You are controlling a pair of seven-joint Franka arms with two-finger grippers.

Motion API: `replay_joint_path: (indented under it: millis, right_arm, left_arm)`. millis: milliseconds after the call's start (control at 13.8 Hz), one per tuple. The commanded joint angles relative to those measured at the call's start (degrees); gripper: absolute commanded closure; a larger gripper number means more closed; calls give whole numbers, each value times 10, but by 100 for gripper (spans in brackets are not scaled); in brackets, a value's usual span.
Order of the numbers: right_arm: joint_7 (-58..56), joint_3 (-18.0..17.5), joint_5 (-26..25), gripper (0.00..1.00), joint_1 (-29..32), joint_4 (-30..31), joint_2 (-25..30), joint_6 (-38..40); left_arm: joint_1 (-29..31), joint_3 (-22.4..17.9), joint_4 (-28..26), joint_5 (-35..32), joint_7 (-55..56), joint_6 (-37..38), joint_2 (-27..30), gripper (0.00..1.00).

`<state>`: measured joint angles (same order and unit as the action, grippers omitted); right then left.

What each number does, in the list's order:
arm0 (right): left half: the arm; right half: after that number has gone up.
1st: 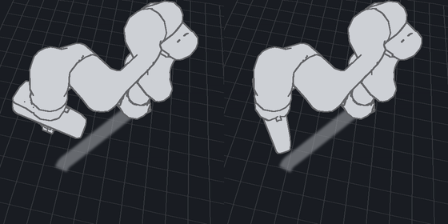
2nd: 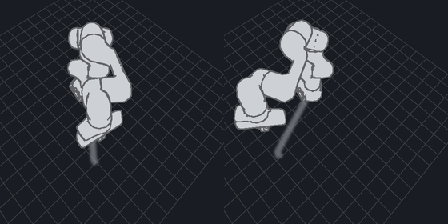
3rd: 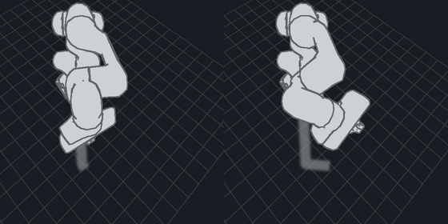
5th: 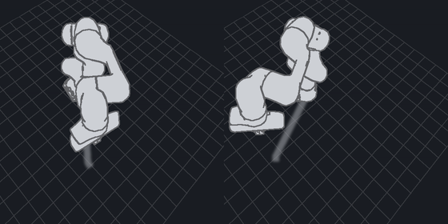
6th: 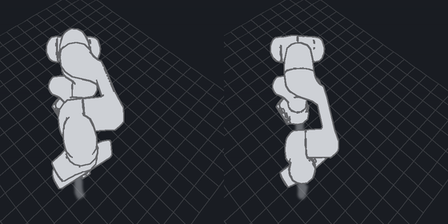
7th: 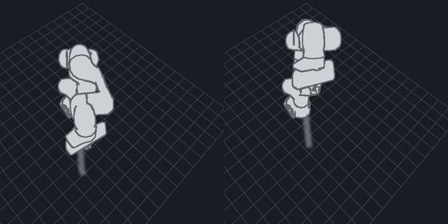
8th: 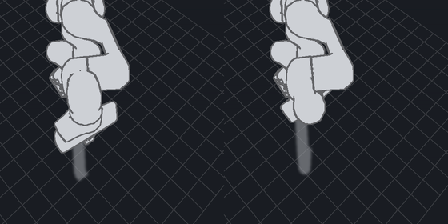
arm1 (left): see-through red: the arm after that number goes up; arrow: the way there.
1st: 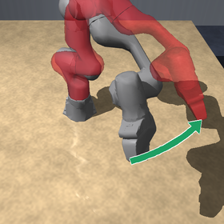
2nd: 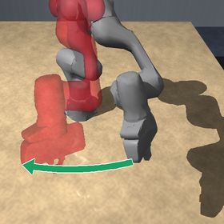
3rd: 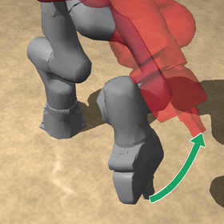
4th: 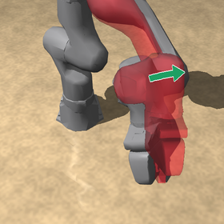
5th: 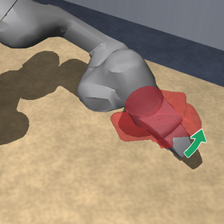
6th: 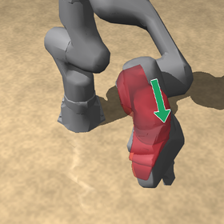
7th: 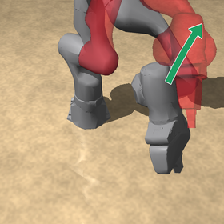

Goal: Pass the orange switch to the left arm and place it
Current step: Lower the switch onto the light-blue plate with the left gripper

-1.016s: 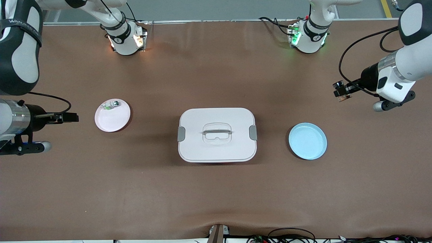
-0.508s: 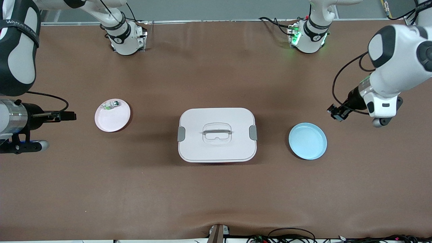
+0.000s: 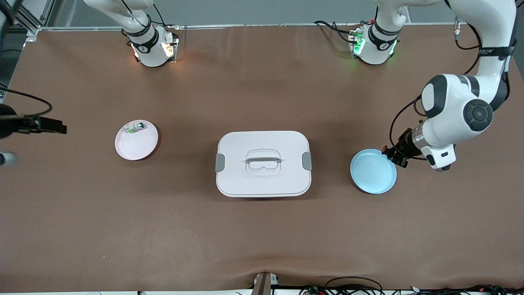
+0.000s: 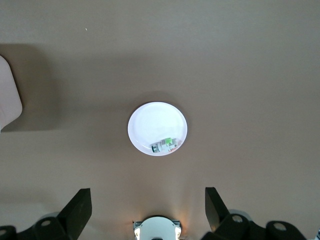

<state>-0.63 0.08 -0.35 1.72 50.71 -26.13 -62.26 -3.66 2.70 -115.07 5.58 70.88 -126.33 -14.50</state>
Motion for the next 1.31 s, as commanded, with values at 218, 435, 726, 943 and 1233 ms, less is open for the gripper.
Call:
replay_joint_path:
  millis: [218, 435, 726, 943, 1233]
  right_arm:
    - [-2, -10, -11, 0, 26, 17, 17, 6]
    - [1, -12, -15, 0, 28, 17, 19, 5]
    - [47, -11, -12, 0, 25, 17, 28, -17]
    - [77, -12, -12, 0, 26, 28, 32, -37]
    - [73, -12, -11, 0, 28, 40, 36, -57]
  left_arm:
    - [-2, 3, 39, -5, 103, -41, -76, 100]
    - [-2, 3, 40, -5, 137, -73, -109, 100]
    - [-1, 3, 41, 11, 148, -94, -136, 100]
    - [1, 3, 41, 24, 149, -101, -149, 100]
    - [2, 3, 56, 31, 153, -104, -177, 100]
